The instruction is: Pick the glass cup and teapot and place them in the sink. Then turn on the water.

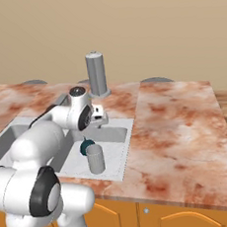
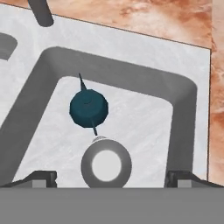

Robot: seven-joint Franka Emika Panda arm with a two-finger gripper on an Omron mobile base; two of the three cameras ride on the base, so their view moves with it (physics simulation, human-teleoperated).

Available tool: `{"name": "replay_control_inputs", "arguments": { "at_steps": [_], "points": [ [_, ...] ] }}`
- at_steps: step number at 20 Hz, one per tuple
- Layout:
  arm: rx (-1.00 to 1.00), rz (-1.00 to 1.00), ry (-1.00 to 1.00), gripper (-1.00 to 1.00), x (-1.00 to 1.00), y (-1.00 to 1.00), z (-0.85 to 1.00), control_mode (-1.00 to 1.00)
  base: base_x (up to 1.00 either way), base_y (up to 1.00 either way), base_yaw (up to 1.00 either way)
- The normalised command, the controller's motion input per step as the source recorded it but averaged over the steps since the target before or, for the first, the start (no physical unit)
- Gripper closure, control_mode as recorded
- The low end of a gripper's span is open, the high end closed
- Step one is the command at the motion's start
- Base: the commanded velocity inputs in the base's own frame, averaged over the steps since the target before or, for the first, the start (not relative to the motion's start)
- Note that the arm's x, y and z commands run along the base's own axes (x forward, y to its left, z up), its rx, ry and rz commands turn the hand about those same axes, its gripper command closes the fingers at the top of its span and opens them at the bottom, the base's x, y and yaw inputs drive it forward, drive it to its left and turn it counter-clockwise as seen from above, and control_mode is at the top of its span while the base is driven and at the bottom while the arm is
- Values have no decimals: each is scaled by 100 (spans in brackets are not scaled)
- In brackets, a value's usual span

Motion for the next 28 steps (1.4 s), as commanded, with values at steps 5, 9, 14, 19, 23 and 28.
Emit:
{"name": "replay_control_inputs", "arguments": {
  "at_steps": [5,9,14,19,23,28],
  "points": [
    [18,-1,0,-100,10,0,23,-100,0,0,0],
    [17,0,0,-100,8,0,18,-100,0,0,0],
    [13,0,-8,-100,0,0,25,-100,0,0,0],
    [10,1,-18,-100,0,2,10,-100,0,0,0],
    [4,2,-24,-100,0,5,4,-100,0,0,0],
    [1,3,-30,-100,0,14,0,-100,0,0,0]
  ]
}}
